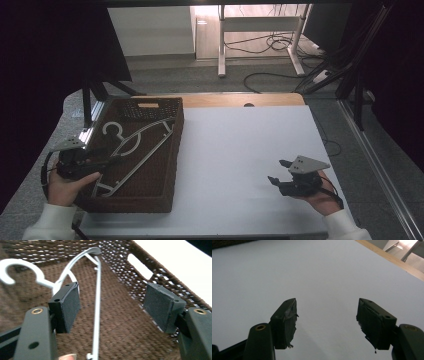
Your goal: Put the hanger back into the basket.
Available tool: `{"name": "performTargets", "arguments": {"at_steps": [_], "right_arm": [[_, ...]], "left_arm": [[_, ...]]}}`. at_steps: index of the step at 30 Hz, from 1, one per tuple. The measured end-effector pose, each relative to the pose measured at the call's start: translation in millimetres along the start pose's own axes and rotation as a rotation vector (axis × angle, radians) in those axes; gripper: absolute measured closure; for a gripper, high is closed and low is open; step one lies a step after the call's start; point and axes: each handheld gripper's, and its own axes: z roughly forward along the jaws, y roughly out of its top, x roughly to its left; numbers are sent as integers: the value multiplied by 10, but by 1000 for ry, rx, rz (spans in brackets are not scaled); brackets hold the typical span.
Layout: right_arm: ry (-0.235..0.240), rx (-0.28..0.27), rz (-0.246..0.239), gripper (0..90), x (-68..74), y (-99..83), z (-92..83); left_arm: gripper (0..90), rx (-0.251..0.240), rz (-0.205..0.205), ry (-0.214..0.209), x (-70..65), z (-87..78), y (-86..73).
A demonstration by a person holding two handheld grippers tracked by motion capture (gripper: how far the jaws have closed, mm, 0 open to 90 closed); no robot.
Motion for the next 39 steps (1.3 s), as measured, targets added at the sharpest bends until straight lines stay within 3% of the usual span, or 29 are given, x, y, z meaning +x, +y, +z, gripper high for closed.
{"name": "performTargets", "arguments": {"at_steps": [7,14,17,22,39], "right_arm": [[0,-26,56,296,-26,18,-24],[-4,-37,90,280,-41,19,-54],[0,-45,102,277,-45,15,-66],[11,-52,127,271,-44,3,-75],[17,-37,172,228,-31,-15,-69]], "left_arm": [[283,24,-12,-23,-157,95,-45],[282,17,6,-43,-388,128,-101],[281,12,36,-73,-511,137,-131],[278,15,59,-87,-677,190,-159],[271,14,54,-84,-727,262,-173]]}}
